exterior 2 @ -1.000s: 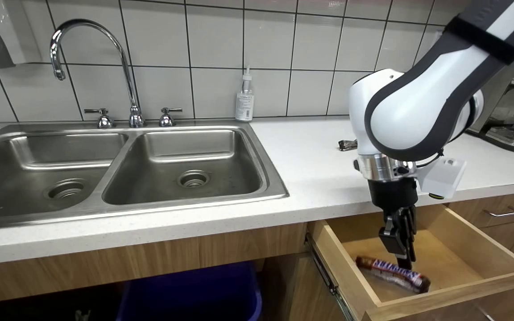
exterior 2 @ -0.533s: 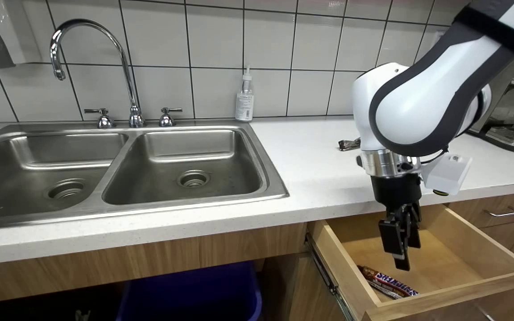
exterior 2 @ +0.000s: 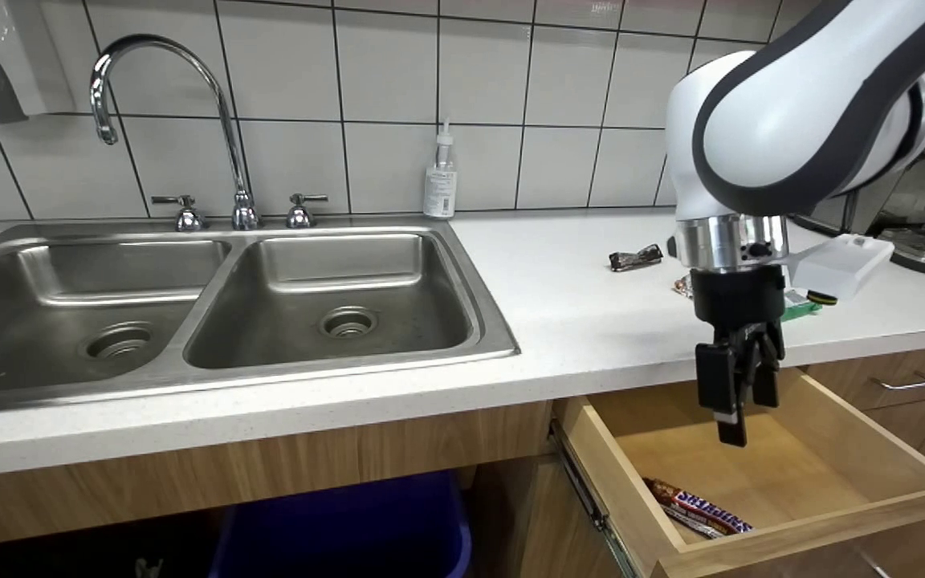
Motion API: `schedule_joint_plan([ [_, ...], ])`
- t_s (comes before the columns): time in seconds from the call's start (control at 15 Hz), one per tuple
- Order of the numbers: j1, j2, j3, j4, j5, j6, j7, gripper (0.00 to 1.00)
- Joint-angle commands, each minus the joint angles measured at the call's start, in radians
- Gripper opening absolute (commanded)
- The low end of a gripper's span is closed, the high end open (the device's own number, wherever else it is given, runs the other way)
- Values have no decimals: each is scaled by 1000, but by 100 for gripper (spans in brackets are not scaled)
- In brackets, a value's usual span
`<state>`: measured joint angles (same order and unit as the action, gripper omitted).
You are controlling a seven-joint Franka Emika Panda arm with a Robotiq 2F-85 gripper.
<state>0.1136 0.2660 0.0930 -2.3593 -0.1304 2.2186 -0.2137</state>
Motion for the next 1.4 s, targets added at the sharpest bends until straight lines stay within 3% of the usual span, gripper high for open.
schedule_joint_plan([
  [0.0, -28, -85, -3, -22, 22, -47, 2, 100],
  [0.87, -72, -95, -58, 133, 58, -117, 31, 100],
  [1.33, -76, -59, -68, 239, 117, -123, 125, 100],
])
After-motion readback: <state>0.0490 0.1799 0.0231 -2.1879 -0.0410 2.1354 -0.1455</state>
